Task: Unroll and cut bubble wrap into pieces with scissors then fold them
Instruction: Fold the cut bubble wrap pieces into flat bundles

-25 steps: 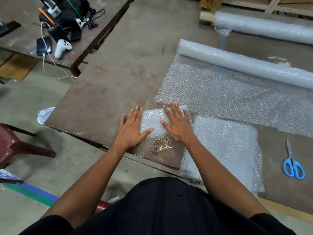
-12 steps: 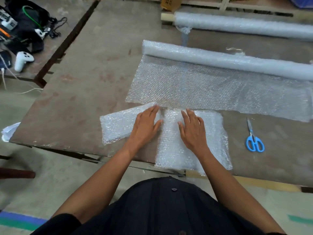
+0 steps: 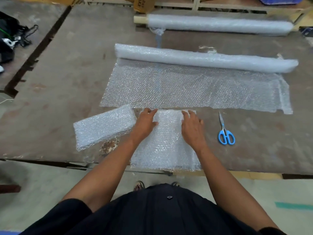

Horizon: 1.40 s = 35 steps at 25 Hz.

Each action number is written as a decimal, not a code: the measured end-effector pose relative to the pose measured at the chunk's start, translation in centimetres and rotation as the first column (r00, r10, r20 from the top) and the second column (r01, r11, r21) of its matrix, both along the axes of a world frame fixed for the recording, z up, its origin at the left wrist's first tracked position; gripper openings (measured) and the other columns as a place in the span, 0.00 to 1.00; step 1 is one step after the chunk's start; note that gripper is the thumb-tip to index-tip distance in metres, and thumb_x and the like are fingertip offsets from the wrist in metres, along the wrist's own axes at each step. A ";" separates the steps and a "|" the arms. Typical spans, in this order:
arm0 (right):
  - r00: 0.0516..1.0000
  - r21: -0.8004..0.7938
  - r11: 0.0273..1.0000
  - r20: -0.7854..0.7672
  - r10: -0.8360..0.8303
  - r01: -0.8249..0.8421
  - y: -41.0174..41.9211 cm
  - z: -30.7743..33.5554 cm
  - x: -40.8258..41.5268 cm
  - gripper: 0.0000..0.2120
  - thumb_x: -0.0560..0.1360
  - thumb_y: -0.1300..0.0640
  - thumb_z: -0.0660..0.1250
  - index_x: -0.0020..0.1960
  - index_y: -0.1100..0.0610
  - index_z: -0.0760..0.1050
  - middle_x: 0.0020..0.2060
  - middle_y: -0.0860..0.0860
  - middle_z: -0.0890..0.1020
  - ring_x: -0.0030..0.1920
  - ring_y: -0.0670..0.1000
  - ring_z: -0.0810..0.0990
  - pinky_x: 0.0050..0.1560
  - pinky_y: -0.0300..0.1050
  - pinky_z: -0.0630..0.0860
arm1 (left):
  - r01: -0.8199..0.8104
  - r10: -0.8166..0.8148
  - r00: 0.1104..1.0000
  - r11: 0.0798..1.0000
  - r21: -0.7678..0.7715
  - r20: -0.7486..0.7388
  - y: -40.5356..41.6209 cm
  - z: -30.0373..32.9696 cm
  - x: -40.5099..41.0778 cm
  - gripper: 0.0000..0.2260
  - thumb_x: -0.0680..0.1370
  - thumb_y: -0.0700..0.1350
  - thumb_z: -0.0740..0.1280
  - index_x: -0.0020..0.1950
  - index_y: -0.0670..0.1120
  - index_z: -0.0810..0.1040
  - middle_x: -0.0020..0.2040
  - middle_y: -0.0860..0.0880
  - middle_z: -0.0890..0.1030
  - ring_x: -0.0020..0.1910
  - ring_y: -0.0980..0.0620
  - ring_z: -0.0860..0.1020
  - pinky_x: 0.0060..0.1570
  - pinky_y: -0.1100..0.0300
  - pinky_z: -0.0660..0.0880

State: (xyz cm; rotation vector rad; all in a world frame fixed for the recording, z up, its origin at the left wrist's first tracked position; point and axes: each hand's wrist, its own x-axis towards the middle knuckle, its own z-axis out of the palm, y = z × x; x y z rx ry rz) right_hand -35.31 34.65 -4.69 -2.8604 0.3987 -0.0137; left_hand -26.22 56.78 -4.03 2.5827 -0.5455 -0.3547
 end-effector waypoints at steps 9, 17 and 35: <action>0.998 0.273 0.962 -0.064 -0.006 0.023 -4.8 0.2 2.4 0.13 0.82 0.47 0.71 0.65 0.48 0.79 0.58 0.50 0.83 0.65 0.57 0.79 0.75 0.70 0.63 | -0.025 0.024 0.999 0.999 -0.046 -0.029 -0.1 1.5 1.3 0.16 0.72 0.46 0.83 0.52 0.51 0.78 0.55 0.52 0.74 0.54 0.49 0.75 0.54 0.53 0.73; 0.995 0.336 0.942 0.101 -0.013 -0.021 -5.2 0.6 1.3 0.07 0.79 0.46 0.71 0.54 0.43 0.74 0.58 0.43 0.79 0.65 0.51 0.76 0.76 0.72 0.60 | -0.026 0.026 0.998 1.000 -0.009 0.053 0.7 2.4 1.3 0.09 0.77 0.54 0.78 0.53 0.55 0.81 0.43 0.57 0.79 0.41 0.58 0.77 0.36 0.59 0.67; 0.923 -0.057 0.921 -0.009 0.385 -0.385 -3.1 3.7 -5.6 0.11 0.78 0.49 0.75 0.59 0.42 0.79 0.52 0.44 0.80 0.54 0.50 0.79 0.60 0.57 0.66 | 0.173 -0.166 0.885 0.985 0.026 0.436 7.1 2.8 -7.5 0.10 0.82 0.48 0.73 0.63 0.53 0.85 0.54 0.54 0.79 0.39 0.52 0.80 0.26 0.57 0.73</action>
